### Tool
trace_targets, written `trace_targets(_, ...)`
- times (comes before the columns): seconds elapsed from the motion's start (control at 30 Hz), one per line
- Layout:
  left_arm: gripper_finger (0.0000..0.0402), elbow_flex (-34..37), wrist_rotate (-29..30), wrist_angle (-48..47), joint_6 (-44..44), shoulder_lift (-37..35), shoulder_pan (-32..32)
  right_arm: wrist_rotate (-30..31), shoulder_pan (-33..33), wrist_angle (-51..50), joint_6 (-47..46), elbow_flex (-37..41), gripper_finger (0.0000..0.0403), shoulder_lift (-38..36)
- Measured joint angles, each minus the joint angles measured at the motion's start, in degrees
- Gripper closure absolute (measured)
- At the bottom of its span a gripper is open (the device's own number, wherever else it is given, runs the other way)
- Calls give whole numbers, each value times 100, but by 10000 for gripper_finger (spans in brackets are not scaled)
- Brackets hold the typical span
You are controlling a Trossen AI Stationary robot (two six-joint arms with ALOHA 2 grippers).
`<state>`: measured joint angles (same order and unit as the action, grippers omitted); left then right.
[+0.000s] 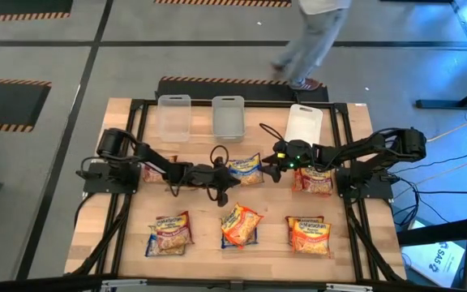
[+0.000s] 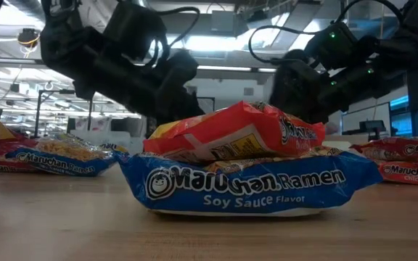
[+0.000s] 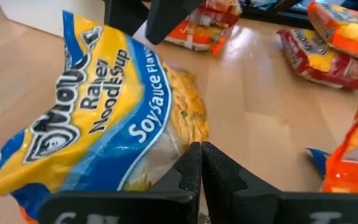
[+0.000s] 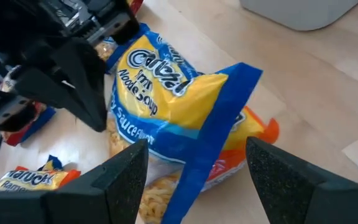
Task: Sort Maruchan noodles
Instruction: Put the blue noodle pack into the white bin
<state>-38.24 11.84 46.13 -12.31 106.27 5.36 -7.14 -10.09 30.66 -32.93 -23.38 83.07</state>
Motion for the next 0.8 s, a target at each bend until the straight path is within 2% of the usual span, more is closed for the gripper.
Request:
trace_targets(0.17, 399, -2, 15, -6, 98, 73, -10, -13, 0, 138, -99, 0, 146, 137)
trace_targets(0.3, 396, -2, 83, -46, 240, 73, -10, -340, 0, 720, -142, 0, 146, 458)
trace_targets(0.5, 400, -2, 90, -56, 242, 73, -10, -425, 0, 1258, -137, 0, 146, 581)
trace_targets(0.67, 396, 2, 87, -54, 242, 78, -36, -837, 42, 1210, -135, -232, 146, 657)
trace_targets(0.8, 399, 4, 82, -54, 242, 78, -76, -865, 215, 821, -42, -581, 146, 961)
